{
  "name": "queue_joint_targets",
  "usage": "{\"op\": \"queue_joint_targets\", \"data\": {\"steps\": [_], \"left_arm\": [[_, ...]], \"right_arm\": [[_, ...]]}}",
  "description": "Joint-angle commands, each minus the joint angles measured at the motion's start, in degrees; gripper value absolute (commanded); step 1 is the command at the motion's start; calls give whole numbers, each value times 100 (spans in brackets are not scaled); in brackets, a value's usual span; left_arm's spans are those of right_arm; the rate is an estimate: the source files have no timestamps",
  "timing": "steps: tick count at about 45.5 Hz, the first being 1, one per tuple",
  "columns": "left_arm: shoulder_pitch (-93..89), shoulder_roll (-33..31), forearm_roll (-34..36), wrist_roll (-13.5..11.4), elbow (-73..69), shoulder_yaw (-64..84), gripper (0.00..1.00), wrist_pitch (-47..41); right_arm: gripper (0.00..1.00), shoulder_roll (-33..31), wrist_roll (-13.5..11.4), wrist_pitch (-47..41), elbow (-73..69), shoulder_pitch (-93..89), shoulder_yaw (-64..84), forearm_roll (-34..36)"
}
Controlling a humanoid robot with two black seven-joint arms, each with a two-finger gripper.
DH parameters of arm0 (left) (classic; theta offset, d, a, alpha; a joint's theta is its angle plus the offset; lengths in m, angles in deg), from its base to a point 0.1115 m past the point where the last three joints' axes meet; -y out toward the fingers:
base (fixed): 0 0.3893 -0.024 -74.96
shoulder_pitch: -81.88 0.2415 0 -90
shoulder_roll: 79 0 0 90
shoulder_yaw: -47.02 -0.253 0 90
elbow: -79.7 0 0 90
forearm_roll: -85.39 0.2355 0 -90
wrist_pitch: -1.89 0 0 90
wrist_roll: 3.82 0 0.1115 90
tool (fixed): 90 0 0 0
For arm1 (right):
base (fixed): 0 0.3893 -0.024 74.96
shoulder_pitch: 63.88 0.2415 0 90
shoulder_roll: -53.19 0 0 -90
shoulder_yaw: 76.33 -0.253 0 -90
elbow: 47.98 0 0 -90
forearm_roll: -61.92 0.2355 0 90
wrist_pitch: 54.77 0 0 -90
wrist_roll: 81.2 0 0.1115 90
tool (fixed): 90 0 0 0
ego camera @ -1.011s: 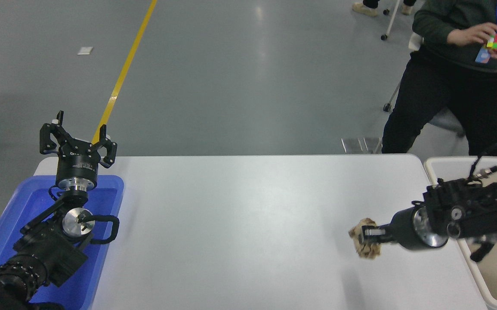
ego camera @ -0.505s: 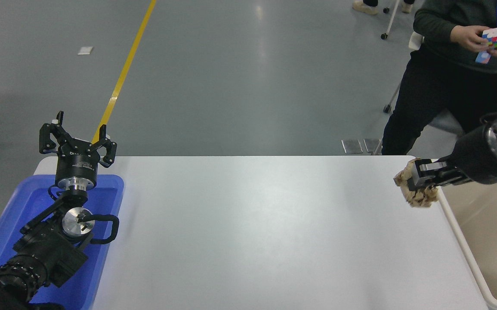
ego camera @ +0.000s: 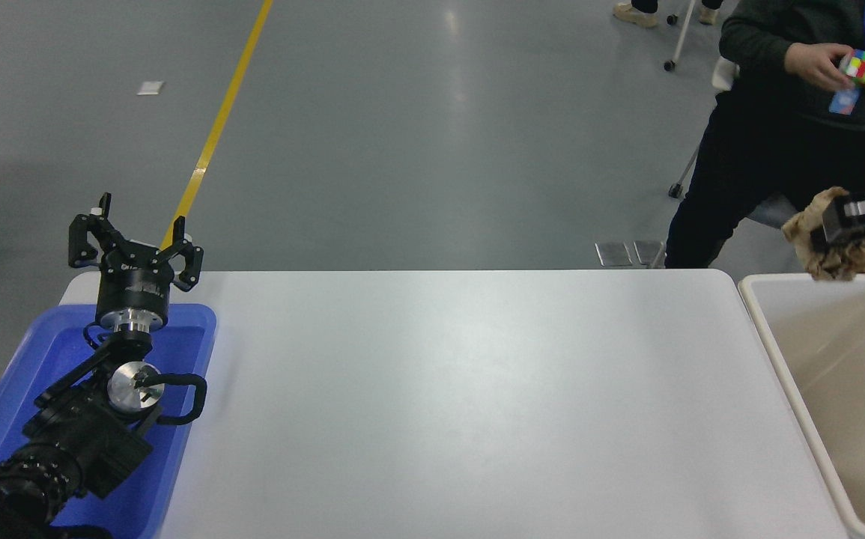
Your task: Pick up paper ball place in dustbin
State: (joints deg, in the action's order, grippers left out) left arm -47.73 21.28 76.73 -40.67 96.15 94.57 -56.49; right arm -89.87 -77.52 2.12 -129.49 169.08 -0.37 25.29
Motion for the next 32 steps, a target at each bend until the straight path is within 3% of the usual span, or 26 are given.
{"op": "queue_joint_targets", "data": {"steps": [1, 6, 11, 23, 32], "left_arm": [[6, 1, -4, 3, -1, -1, 99, 2], [6, 1, -4, 3, -1, -1, 99, 2], [6, 1, -4, 3, -1, -1, 99, 2], [-3, 1, -4, 3, -1, -1, 99, 2], [6, 1, -4, 3, -1, -1, 99, 2]], "right_arm": [[0, -1267, -17, 261, 1892, -1884, -1458, -19], [0, -1391, -25, 805, 2639, -3421, -2689, 234], [0, -1164, -34, 1508, 3456, -5021, -3577, 1481], [0, 453, -87, 2889, 5557, -7790, -5370, 3354], [0, 2228, -333, 3417, 7964, -9207, -6698, 3690]]}}
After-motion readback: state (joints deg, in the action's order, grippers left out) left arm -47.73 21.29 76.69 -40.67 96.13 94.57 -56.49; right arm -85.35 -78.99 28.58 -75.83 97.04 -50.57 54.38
